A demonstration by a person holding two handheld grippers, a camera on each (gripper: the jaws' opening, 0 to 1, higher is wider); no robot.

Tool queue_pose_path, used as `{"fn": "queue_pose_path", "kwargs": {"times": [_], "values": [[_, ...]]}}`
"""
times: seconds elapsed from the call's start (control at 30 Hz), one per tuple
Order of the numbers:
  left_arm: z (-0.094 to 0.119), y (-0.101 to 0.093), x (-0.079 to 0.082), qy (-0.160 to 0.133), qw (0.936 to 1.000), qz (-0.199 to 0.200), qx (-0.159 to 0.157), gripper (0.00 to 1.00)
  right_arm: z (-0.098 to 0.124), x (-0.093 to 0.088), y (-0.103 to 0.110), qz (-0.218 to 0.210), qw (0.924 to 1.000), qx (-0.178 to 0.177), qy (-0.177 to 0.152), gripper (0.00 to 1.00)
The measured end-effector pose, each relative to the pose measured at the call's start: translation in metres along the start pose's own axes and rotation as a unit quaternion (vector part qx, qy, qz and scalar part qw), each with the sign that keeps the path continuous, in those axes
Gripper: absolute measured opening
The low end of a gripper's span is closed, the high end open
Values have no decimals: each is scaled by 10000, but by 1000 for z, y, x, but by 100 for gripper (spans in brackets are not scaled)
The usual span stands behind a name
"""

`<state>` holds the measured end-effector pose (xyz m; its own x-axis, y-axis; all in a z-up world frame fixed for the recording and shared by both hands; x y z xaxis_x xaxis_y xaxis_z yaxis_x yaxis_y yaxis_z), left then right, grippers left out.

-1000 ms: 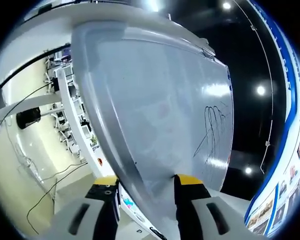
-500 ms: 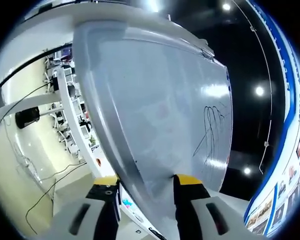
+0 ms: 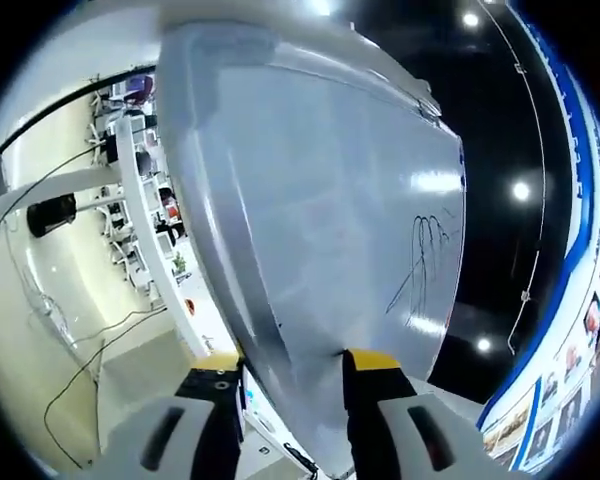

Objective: Wipe the writing off the whiteboard with the eraser

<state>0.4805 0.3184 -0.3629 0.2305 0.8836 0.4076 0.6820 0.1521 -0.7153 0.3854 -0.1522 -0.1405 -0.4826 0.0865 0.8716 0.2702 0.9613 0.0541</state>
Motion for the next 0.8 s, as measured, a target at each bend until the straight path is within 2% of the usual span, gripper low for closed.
{"fn": "queue_pose_path", "kwargs": {"times": [0.2, 0.33, 0.43, 0.8], "values": [[1, 4, 1, 16, 9998, -166, -107, 39, -1, 0, 1, 106, 9999, 66, 81, 37], [1, 4, 1, 103, 9996, -222, -134, 38, -1, 0, 3, 121, 9998, 73, 113, 37], [0, 5, 3, 263, 9995, -123, -103, 38, -2, 0, 3, 98, 9999, 64, 119, 37], [4, 5, 0, 242, 9994, -251, -83, 36, 0, 2, 4, 3, 9998, 41, 208, 37]]}}
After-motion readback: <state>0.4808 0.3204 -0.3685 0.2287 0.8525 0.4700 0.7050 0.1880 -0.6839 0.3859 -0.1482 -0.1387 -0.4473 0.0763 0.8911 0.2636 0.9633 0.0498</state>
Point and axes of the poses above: the point that each gripper's makers call its tool centre point, and the gripper's own axes: z roughly backward along the fingers, y roughly to its left, x roughly out of its top, the point moved 5 cm from there along z, roughly backward along the fingers, and after that the axes turned 5 degrees about -x, right-handed, at the moved point
